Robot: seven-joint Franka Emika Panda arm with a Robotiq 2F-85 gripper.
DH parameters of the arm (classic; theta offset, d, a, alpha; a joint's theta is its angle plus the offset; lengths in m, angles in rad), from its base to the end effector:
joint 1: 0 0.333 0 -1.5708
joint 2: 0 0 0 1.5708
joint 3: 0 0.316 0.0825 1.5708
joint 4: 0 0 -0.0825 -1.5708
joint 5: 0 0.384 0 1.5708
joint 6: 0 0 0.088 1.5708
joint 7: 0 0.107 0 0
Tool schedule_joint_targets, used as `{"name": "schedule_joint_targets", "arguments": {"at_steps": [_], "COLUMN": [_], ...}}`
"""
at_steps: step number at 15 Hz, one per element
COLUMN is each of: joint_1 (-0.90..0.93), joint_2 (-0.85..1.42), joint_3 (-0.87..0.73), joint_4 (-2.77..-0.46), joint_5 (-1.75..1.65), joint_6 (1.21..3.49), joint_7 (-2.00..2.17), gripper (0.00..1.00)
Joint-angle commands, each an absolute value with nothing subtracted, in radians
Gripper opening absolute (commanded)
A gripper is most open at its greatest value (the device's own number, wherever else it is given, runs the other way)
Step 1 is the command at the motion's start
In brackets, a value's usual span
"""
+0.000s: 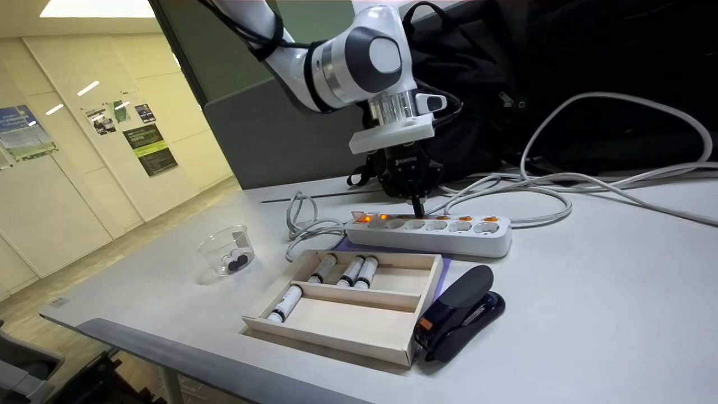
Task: Turn off the fourth switch from the right on the adaptor
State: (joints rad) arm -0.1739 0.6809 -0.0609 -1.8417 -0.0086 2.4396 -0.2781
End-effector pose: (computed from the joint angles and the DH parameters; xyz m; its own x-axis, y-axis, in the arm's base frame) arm 0.6151 -0.1456 0.1485 0.9940 0.0609 -0.0909 0.0629 -0.9978 0.0191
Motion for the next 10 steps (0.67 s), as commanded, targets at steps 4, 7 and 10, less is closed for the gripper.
{"name": "schedule_joint_targets", "arguments": {"at_steps": [4, 7, 10], "joint_1": [-0.076, -0.096, -0.132], "joint_2": [0.674, 0.631, 0.557], "joint_3": [-0.135, -0.11, -0.08], "joint_4": [-1.912, -1.881, -1.842], "joint_5": [-0.165, -0.126, -0.061], "joint_6": [2.551, 2.524, 2.439], "joint_7": [-0.152, -0.15, -0.179], "gripper": [0.0, 0.0, 0.0]}}
